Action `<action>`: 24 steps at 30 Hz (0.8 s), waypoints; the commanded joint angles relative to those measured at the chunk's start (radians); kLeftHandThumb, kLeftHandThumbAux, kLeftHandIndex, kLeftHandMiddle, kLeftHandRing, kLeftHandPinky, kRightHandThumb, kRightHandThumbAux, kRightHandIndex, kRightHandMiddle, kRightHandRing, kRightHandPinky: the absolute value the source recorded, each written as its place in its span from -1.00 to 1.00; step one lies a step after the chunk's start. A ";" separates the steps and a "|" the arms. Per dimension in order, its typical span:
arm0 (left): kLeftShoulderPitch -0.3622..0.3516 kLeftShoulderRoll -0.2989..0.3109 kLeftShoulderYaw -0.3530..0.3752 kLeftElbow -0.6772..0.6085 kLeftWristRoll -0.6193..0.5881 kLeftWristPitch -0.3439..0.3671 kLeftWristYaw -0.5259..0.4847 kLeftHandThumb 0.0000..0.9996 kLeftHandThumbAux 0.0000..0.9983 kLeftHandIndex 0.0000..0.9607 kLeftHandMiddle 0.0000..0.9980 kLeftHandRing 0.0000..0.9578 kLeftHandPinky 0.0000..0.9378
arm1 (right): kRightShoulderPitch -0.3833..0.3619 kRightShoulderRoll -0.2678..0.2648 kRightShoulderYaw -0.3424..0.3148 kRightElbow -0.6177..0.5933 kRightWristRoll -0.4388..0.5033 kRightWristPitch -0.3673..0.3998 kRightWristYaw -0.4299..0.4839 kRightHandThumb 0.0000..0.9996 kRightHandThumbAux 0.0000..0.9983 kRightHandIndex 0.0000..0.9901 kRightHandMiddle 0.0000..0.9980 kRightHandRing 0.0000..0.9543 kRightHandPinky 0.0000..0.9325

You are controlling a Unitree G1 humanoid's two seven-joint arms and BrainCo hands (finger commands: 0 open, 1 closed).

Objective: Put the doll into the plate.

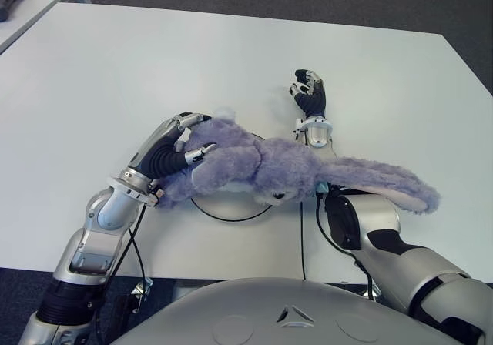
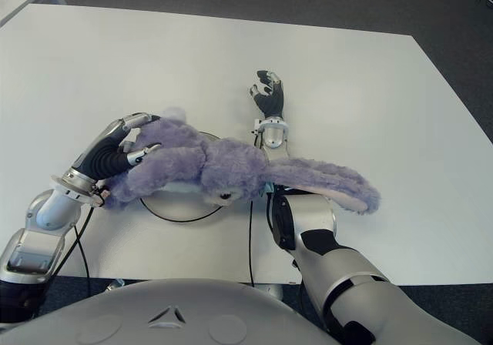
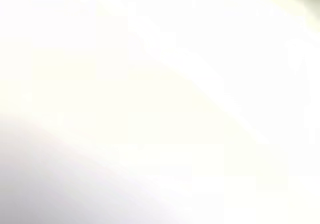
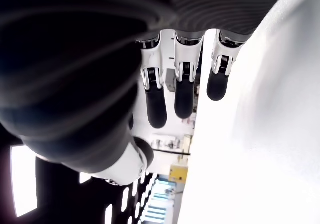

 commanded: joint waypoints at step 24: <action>-0.094 0.032 0.085 0.143 -0.141 -0.176 -0.067 -0.57 -0.50 -1.00 -1.00 -1.00 -1.00 | 0.202 0.036 0.015 0.131 -0.008 0.104 0.001 0.10 0.75 -0.46 -0.50 -0.60 -0.68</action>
